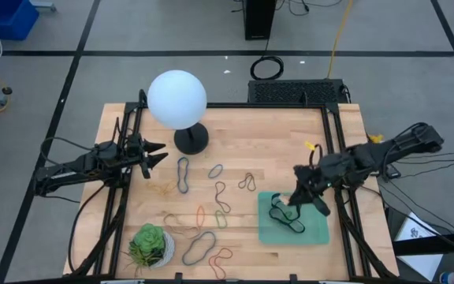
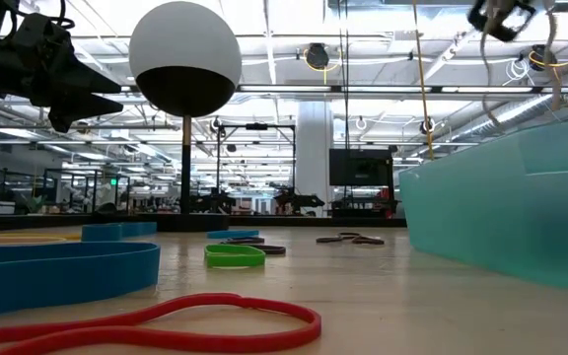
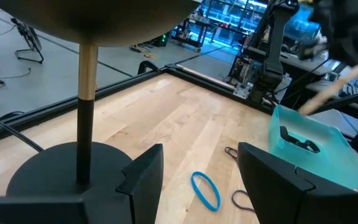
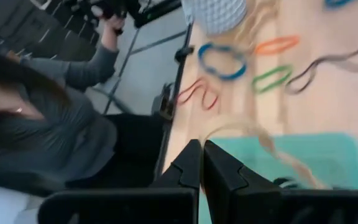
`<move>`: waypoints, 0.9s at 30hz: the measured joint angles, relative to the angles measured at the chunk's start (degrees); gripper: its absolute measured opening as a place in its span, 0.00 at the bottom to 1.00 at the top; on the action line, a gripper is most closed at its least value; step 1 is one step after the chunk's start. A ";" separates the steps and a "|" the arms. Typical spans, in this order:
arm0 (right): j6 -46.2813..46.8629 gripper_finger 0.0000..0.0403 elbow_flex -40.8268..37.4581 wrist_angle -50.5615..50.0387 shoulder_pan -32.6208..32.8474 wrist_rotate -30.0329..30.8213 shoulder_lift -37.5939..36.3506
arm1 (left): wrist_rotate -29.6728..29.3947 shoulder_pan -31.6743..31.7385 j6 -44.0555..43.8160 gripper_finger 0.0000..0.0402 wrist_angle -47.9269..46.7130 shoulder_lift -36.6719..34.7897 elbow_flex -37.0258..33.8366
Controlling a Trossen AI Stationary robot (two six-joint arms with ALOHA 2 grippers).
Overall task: Pick and place rubber bands into bin
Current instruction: Put the top brown rubber band into the green bin
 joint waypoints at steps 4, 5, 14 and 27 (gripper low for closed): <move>3.59 0.00 -6.70 6.77 3.98 1.93 0.00 | 0.00 0.00 0.02 0.53 0.00 -0.01 0.00; 4.23 0.00 -8.24 7.99 4.99 3.38 0.00 | 0.00 0.00 0.02 0.53 0.00 0.00 0.00; 6.98 0.00 -12.37 9.16 12.65 16.82 3.62 | -0.02 -0.02 -0.24 0.53 0.00 -0.02 0.00; 14.00 0.00 -12.33 7.60 14.57 18.64 16.35 | -0.04 -0.02 -0.68 0.53 -0.01 -0.01 0.00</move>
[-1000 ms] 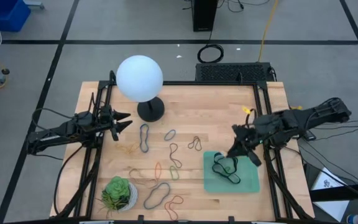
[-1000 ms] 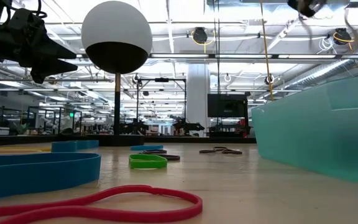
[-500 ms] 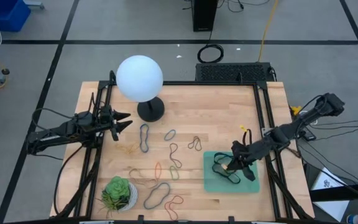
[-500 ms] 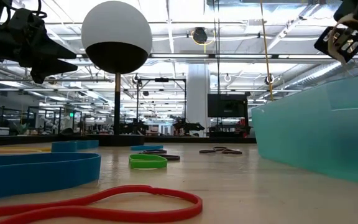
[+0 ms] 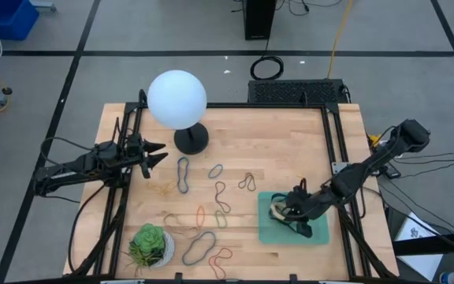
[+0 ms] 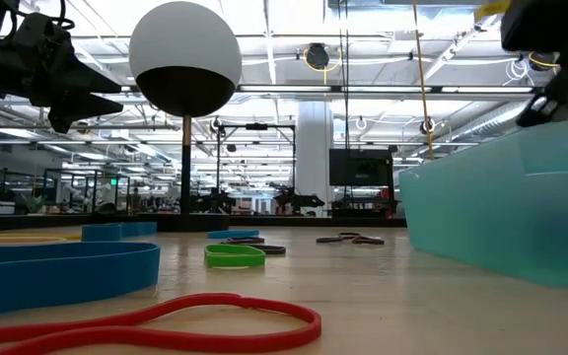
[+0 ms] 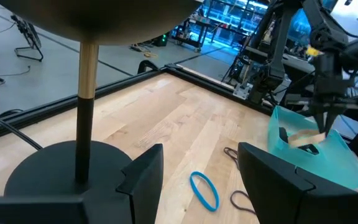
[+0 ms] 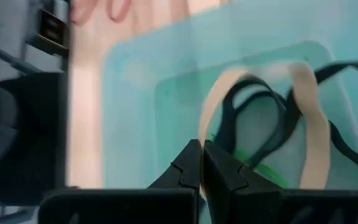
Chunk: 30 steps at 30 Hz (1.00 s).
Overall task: Pick and place rubber bands into bin
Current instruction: Put the top brown rubber band into the green bin
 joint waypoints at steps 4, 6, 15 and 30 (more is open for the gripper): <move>0.44 0.00 0.00 -1.03 0.00 0.99 3.59 | 0.00 0.00 0.00 0.53 -0.01 0.00 0.00; 0.47 0.00 0.00 -1.45 -0.01 1.08 5.38 | -0.02 0.02 -0.02 0.53 -0.01 0.01 0.00; 0.68 0.00 0.07 -1.44 -0.03 1.17 10.76 | -0.01 0.00 -0.02 0.53 -0.04 0.00 0.00; 2.06 0.01 0.07 -1.85 -0.13 1.02 12.38 | -0.01 0.01 -0.02 0.53 -0.10 0.00 0.00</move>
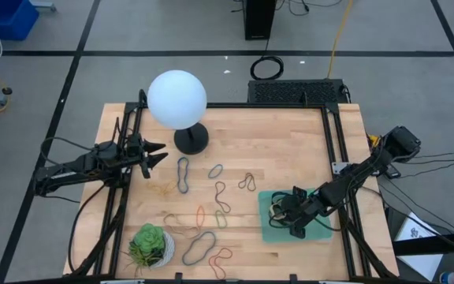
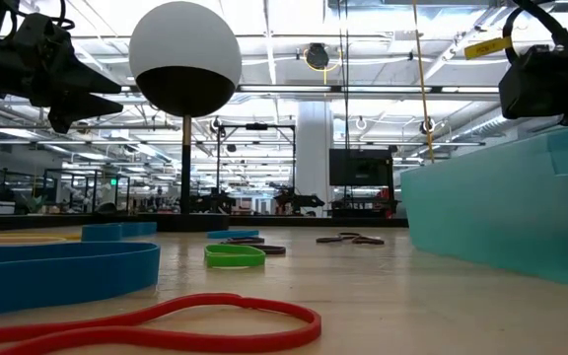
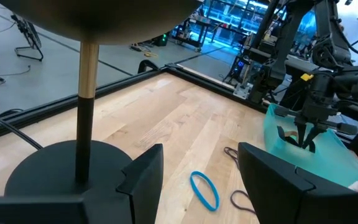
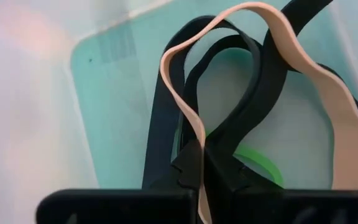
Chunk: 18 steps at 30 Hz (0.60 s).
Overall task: Pick and place rubber bands into bin
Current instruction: Put the top brown rubber band into the green bin
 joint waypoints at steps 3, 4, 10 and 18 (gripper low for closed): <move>0.03 0.03 0.00 0.00 -0.02 -0.12 -0.01 | 0.01 -0.01 0.00 0.53 -0.03 -0.01 0.00; -0.07 0.03 0.00 0.00 0.00 -0.14 -0.01 | 0.01 0.00 0.00 0.53 -0.04 0.00 0.00; -0.11 0.09 0.00 0.00 0.00 -0.14 -0.01 | 0.01 0.00 0.00 0.53 -0.07 0.01 0.00; 0.50 0.25 -0.02 -0.22 0.00 -0.15 -0.33 | 0.01 0.00 0.00 0.53 -0.07 0.00 0.00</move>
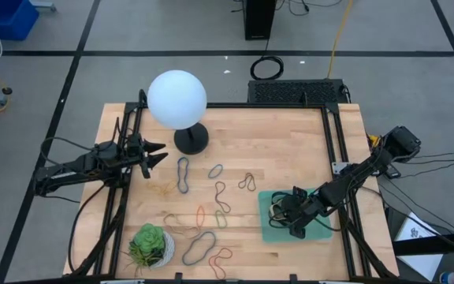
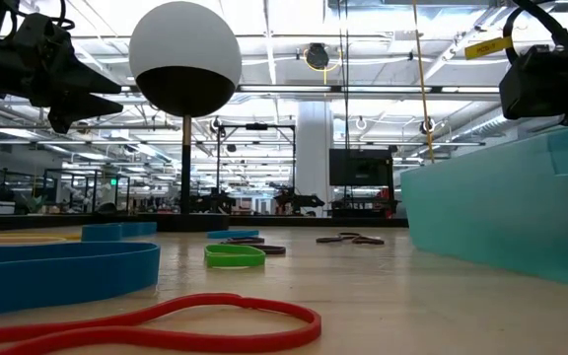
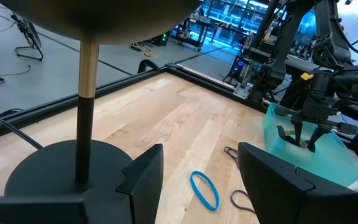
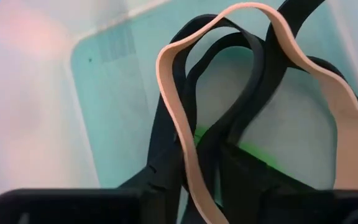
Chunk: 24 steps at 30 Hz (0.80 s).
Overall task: Pick and place rubber bands into bin
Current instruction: Put the top brown rubber band into the green bin, then put the top purple rubber band into the green bin
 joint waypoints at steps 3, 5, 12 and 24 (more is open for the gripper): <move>-0.12 0.31 -0.01 -0.11 -0.02 -0.01 -1.51 | 0.01 0.00 0.00 0.53 0.00 0.01 0.00; -0.05 0.34 -0.01 0.02 -0.02 0.03 -3.47 | 0.01 0.00 0.00 0.53 0.00 0.00 0.00; -1.71 0.39 0.00 0.05 -0.02 0.72 -12.11 | 0.02 0.01 0.00 0.53 0.00 0.01 0.00; -17.08 0.38 0.02 11.67 -2.81 7.56 -27.94 | 0.09 0.01 -0.04 0.53 0.00 0.00 0.00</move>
